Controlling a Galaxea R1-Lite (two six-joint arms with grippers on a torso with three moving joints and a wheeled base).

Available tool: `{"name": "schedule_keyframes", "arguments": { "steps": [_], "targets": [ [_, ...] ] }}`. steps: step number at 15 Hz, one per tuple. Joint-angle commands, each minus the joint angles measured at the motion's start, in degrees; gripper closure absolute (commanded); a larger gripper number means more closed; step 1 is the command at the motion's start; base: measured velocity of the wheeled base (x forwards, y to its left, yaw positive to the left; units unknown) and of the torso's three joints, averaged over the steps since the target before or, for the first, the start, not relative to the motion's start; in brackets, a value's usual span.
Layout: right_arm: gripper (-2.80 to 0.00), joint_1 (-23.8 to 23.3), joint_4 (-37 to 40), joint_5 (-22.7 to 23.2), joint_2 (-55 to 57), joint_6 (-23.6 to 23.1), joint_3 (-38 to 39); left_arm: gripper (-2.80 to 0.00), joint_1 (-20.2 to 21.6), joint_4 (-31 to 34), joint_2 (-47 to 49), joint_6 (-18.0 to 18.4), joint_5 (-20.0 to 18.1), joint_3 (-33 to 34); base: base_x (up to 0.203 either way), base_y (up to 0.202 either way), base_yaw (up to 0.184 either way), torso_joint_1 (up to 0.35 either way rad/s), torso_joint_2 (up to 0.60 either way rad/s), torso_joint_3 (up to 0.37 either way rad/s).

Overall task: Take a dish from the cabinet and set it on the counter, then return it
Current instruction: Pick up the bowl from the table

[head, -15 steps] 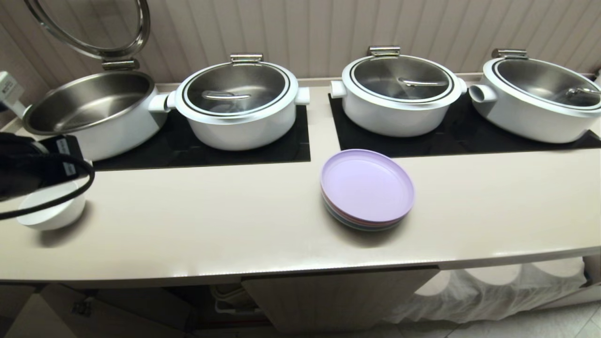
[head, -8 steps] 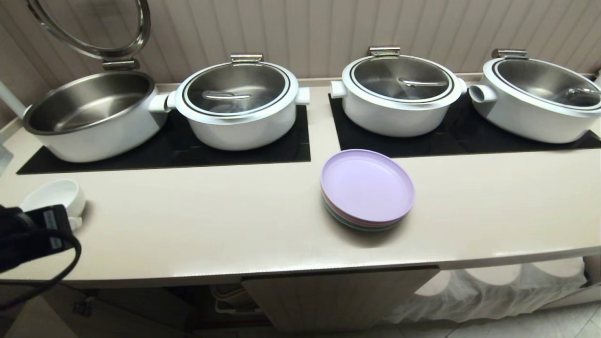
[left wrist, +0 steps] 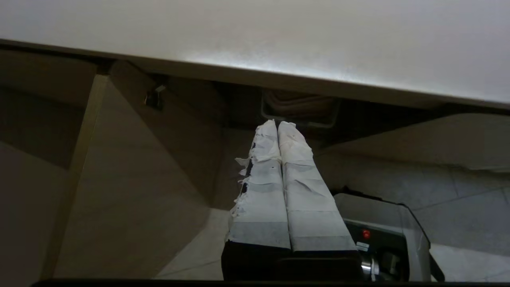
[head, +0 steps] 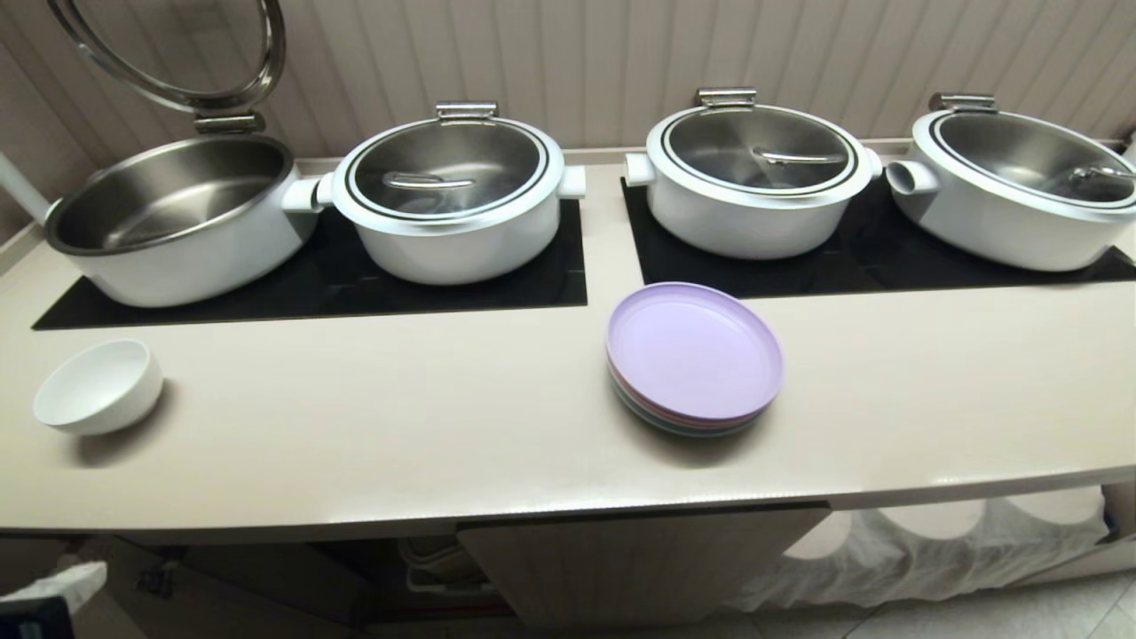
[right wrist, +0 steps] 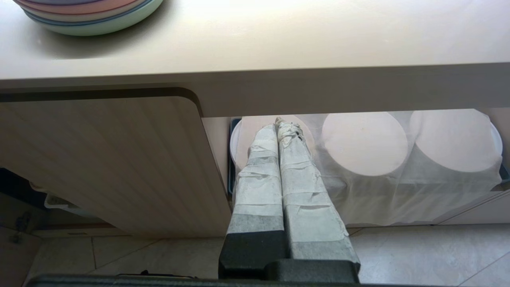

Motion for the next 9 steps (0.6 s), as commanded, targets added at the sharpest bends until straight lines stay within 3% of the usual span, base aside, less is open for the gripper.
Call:
{"name": "schedule_keyframes", "arguments": {
  "steps": [1, 7, 9],
  "targets": [
    [0.00, 0.00, 0.00, 0.01, 0.00, 0.00, 0.00, 0.00, -0.03, 0.04, -10.26, 1.15, -0.03, 4.53, 0.000, 0.000, 0.000, 0.000, 0.00, 0.000],
    [0.00, 0.00, 0.00, 0.01, 0.00, 0.00, 0.00, 0.00, -0.53, 0.06, -26.70, 5.24, -0.77, 14.64, 0.000, 0.000, 0.000, 0.000, 0.00, 0.000],
    [0.00, 0.09, 0.00, 0.01, 0.00, 0.00, 0.00, 0.00, 0.80, 0.08, -31.30, 5.59, -3.44, 15.88, 0.000, 0.000, 0.000, 0.000, 0.00, 0.000]
  ]
}}
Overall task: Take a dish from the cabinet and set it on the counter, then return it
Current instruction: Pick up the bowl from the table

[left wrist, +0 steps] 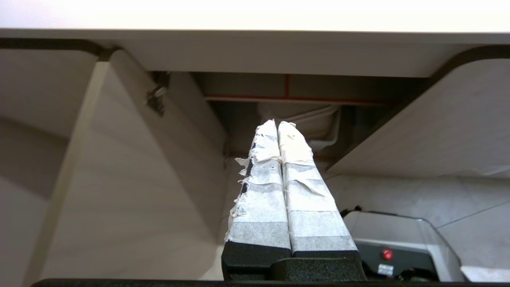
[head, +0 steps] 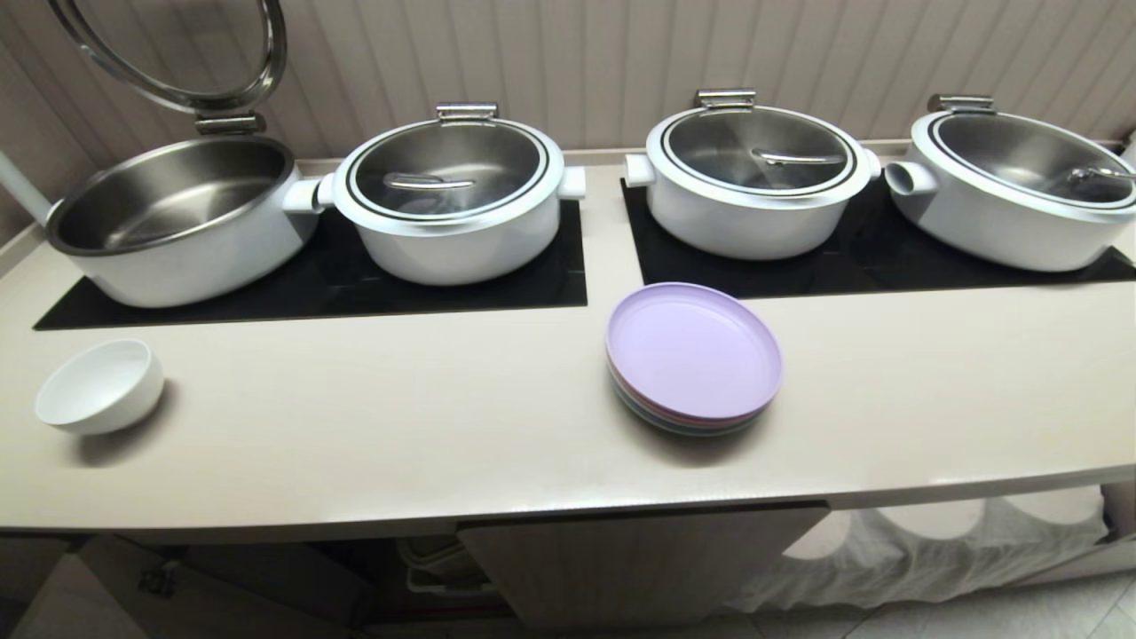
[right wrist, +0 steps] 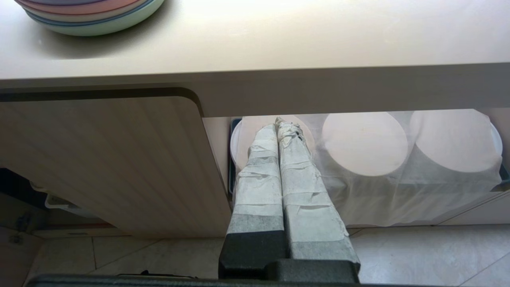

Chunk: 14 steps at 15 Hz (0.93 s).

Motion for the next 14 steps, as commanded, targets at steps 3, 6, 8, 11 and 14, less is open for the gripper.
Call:
{"name": "schedule_keyframes", "arguments": {
  "steps": [3, 6, 8, 11, 14],
  "targets": [
    [0.00, 0.00, 0.00, 0.01, 0.00, 0.00, 0.00, 0.00, 1.70, 0.28, -14.84, 3.99, -7.74, 2.23, 0.000, 0.000, 0.000, 0.000, 0.00, 0.000],
    [0.00, 0.00, 0.00, 0.01, 0.00, 0.00, 0.00, 0.00, 2.03, 0.15, -16.51, 6.52, -10.23, 2.95, 0.000, 0.000, 0.000, 0.000, 0.00, 0.000],
    [0.00, 0.00, 0.00, 0.01, 0.00, 0.00, 0.00, 0.00, 2.01, -0.09, -16.51, 6.78, -10.20, 3.01, 0.000, 0.000, 0.000, 0.000, 0.00, 0.000],
    [0.00, 0.00, 0.00, 0.01, 0.00, 0.00, 0.00, 0.00, 2.01, -1.52, -16.51, 6.70, -10.02, 3.45, 0.000, 0.000, 0.000, 0.000, 0.00, 0.000],
    [0.00, 0.09, 0.00, 0.01, 0.00, 0.00, 0.00, 0.00, 2.01, -1.52, -16.51, 6.70, -10.02, 3.54, 0.000, 0.000, 0.000, 0.000, 0.00, 0.000]
  ]
}}
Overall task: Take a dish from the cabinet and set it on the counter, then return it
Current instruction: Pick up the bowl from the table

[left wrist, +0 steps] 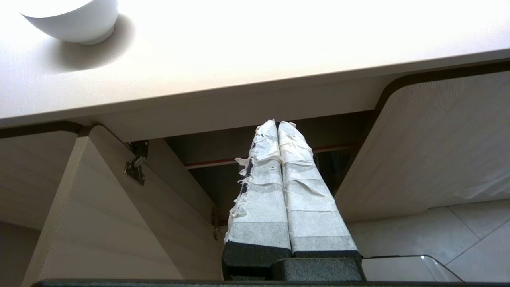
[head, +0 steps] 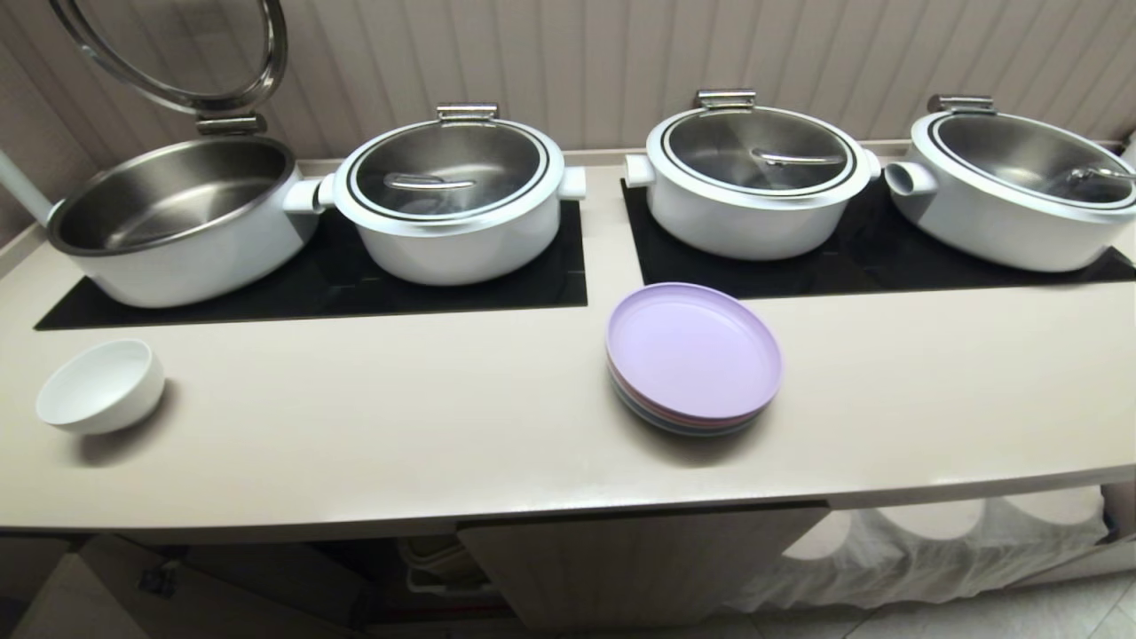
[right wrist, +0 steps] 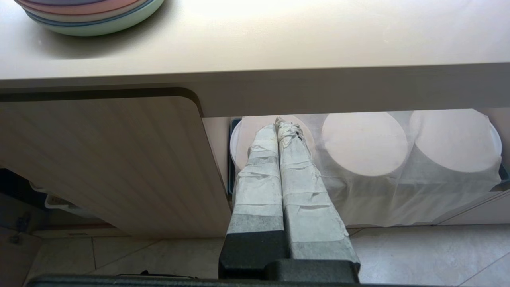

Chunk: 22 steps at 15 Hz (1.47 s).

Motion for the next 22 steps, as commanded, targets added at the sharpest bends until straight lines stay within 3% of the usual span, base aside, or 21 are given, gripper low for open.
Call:
{"name": "schedule_keyframes", "arguments": {
  "steps": [1, 22],
  "targets": [
    [0.00, 0.00, 0.00, 0.00, 0.00, 0.00, 0.00, 0.00, 0.01, 0.05, 0.00, -0.03, 0.02, 0.05, 0.000, 0.000, 0.000, 0.000, 0.00, 0.000],
    [0.00, 0.06, 0.00, 0.00, 0.00, 0.00, 0.00, 0.00, 0.01, 0.23, 0.00, -1.05, 0.02, -0.01, 0.000, 0.000, 0.000, 0.000, 0.00, 0.000]
  ]
}}
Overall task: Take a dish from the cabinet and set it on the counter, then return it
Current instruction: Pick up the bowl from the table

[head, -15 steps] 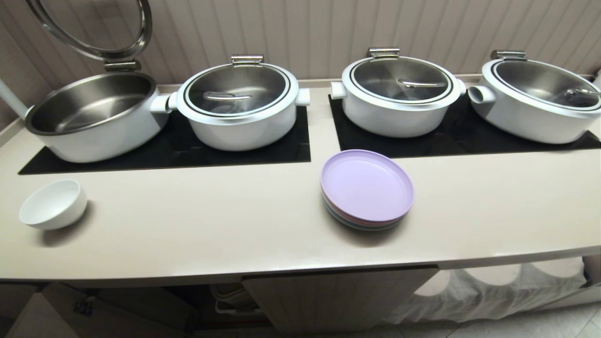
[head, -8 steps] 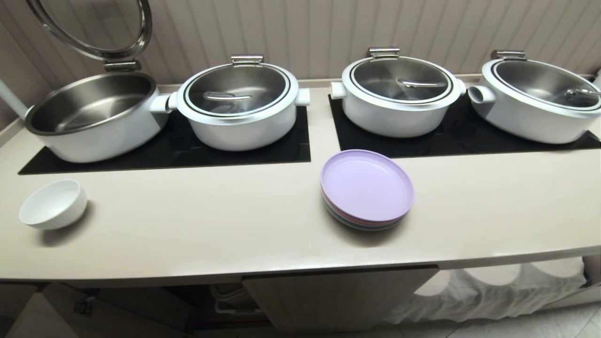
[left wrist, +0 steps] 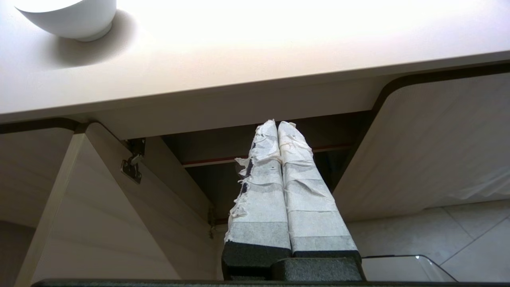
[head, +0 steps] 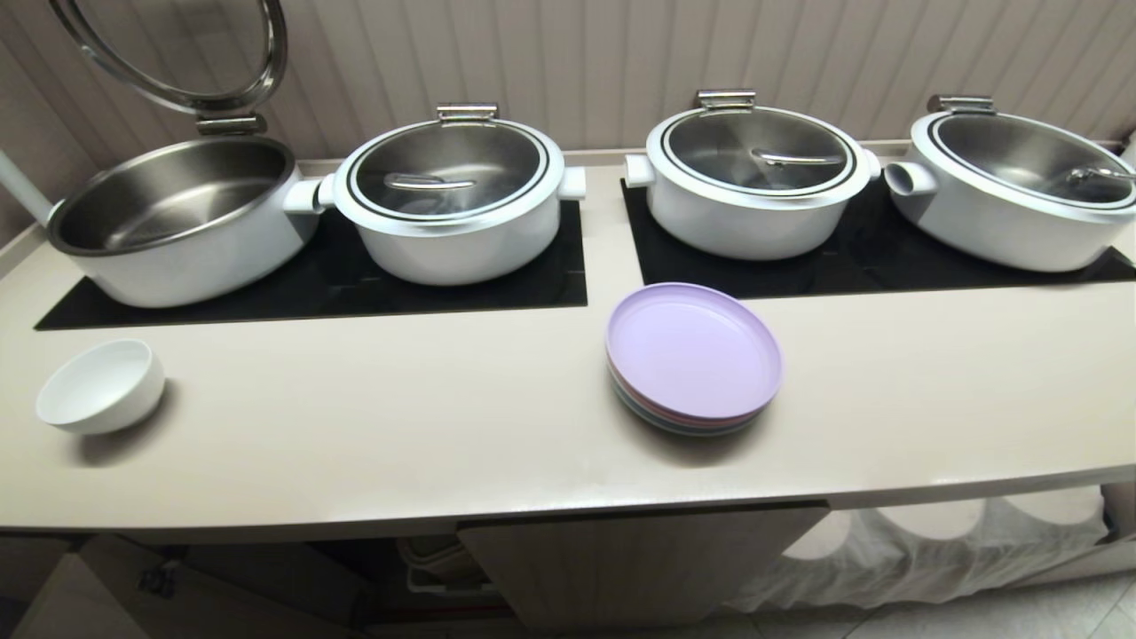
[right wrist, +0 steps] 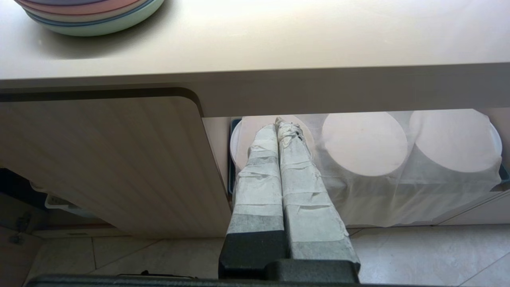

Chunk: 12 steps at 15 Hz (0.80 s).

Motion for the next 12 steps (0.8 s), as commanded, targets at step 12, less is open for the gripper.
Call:
{"name": "schedule_keyframes", "arguments": {
  "steps": [12],
  "targets": [
    [0.00, 0.00, 0.00, 0.01, 0.00, 0.00, 0.00, 0.00, 0.01, 1.51, 0.02, -2.11, 0.53, -0.36, 0.000, 0.000, 0.000, 0.000, 0.00, 0.000]
  ]
}}
